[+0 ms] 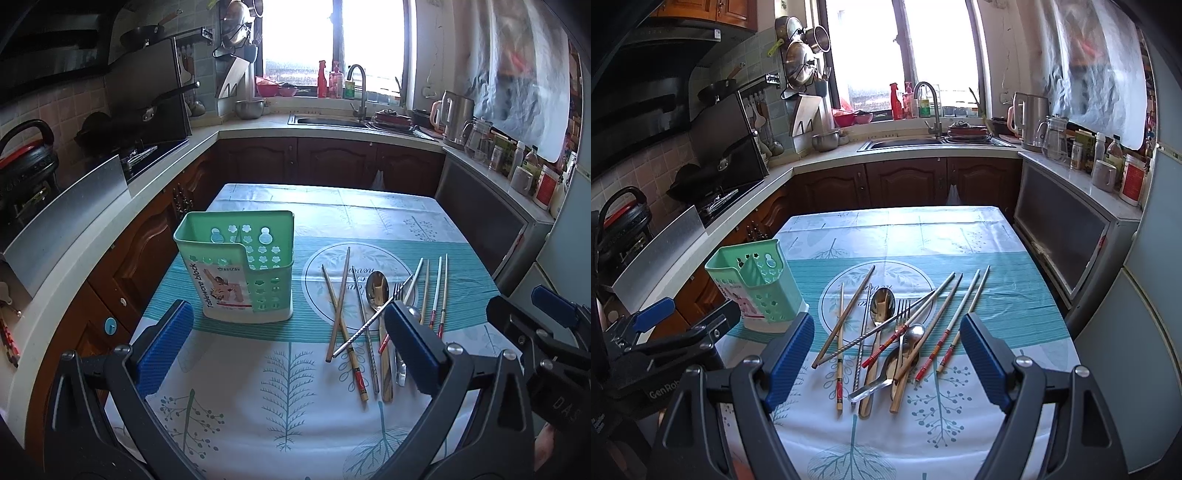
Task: Organize utensils
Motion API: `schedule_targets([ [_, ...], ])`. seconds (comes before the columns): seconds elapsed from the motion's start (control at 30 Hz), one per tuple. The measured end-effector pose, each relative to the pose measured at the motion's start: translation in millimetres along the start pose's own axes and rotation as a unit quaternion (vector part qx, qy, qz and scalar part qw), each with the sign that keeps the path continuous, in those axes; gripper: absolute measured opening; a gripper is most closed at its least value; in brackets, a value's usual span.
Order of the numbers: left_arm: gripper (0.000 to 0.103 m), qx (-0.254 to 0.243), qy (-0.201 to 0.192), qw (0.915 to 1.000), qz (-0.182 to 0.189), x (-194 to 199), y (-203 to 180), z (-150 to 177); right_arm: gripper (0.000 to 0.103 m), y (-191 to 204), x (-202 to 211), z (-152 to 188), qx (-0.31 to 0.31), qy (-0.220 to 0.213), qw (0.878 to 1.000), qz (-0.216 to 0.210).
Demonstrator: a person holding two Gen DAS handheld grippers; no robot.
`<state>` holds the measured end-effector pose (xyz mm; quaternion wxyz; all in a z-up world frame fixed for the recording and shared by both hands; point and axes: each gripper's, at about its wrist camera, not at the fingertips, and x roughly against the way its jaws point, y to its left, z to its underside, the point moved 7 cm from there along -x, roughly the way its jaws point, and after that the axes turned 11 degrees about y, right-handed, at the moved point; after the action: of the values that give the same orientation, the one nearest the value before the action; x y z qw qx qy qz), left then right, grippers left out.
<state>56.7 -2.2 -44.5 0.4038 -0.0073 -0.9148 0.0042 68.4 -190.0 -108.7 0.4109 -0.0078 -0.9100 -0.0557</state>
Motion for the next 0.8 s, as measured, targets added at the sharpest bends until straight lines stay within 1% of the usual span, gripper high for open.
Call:
schedule_targets([
  [0.43, 0.103, -0.002, -0.003, 1.0000, 0.000, 1.5, -3.4, 1.9, 0.082, 2.4, 3.7, -4.6, 0.006, 0.001, 1.000, -0.004],
  [0.8, 0.103, -0.005, 0.004, 1.0000, -0.001, 0.3, -4.0, -0.5, 0.082, 4.7, 2.5, -5.0, 0.008, 0.002, 1.000, -0.008],
])
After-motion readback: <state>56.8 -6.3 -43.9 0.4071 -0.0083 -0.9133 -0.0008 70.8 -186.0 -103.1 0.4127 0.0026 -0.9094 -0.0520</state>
